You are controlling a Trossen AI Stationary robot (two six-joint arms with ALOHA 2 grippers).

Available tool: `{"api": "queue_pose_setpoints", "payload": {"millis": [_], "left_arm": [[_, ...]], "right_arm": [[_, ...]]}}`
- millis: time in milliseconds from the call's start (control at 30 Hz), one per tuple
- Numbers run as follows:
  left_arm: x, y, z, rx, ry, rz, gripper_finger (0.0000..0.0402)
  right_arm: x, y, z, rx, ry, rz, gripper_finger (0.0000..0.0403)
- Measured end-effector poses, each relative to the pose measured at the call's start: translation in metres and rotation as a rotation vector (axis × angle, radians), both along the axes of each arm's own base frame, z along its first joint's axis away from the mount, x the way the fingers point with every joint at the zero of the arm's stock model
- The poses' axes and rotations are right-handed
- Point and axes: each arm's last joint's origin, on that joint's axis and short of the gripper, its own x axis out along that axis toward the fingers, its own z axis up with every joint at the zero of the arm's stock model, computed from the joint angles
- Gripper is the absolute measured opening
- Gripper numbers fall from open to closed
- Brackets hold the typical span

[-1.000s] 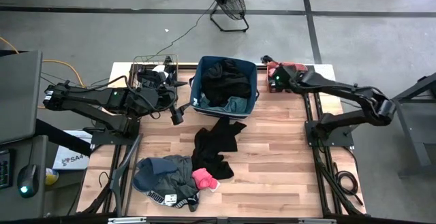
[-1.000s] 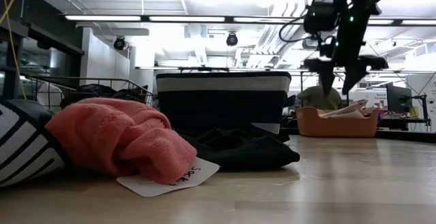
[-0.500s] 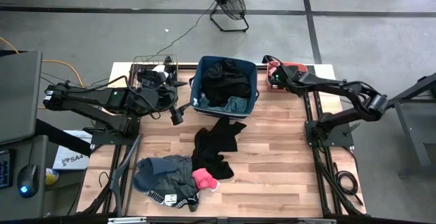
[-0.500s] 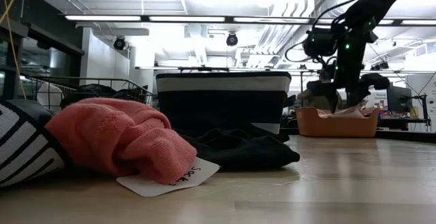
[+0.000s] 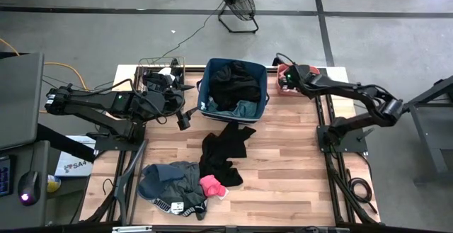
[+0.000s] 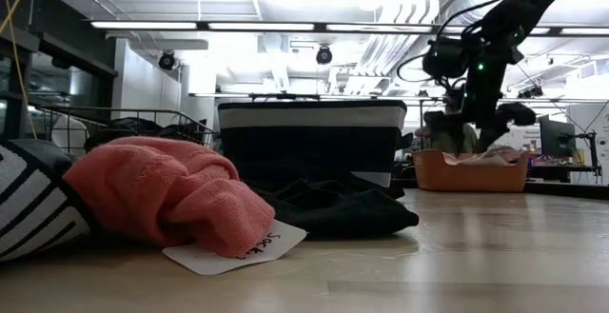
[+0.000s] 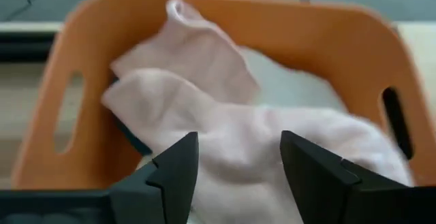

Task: Pick & Place Cloths
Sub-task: Put the pink sock into the orange bin, then put the black underwear into the wire basket

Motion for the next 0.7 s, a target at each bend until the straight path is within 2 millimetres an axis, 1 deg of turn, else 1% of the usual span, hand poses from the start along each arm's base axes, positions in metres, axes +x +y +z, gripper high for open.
{"api": "queue_pose_setpoints", "payload": {"millis": [233,333,500,700], "left_arm": [[0.0,0.0,0.0,0.0,0.0,0.0,0.0339],[0.0,0.0,0.0,-0.006,0.0,0.002,0.0339],[-0.001,0.0,-0.003,-0.026,0.016,0.006,0.0339],[-0.002,0.0,-0.006,-0.05,0.032,0.016,0.0339]], "right_arm": [[-0.007,0.008,0.026,-0.076,-0.064,0.039,0.0208],[-0.006,0.014,0.034,-0.07,-0.118,0.106,0.0207],[0.002,0.033,0.046,-0.043,-0.207,0.281,0.0206],[0.01,0.061,0.061,-0.081,-0.26,0.453,0.0206]]}}
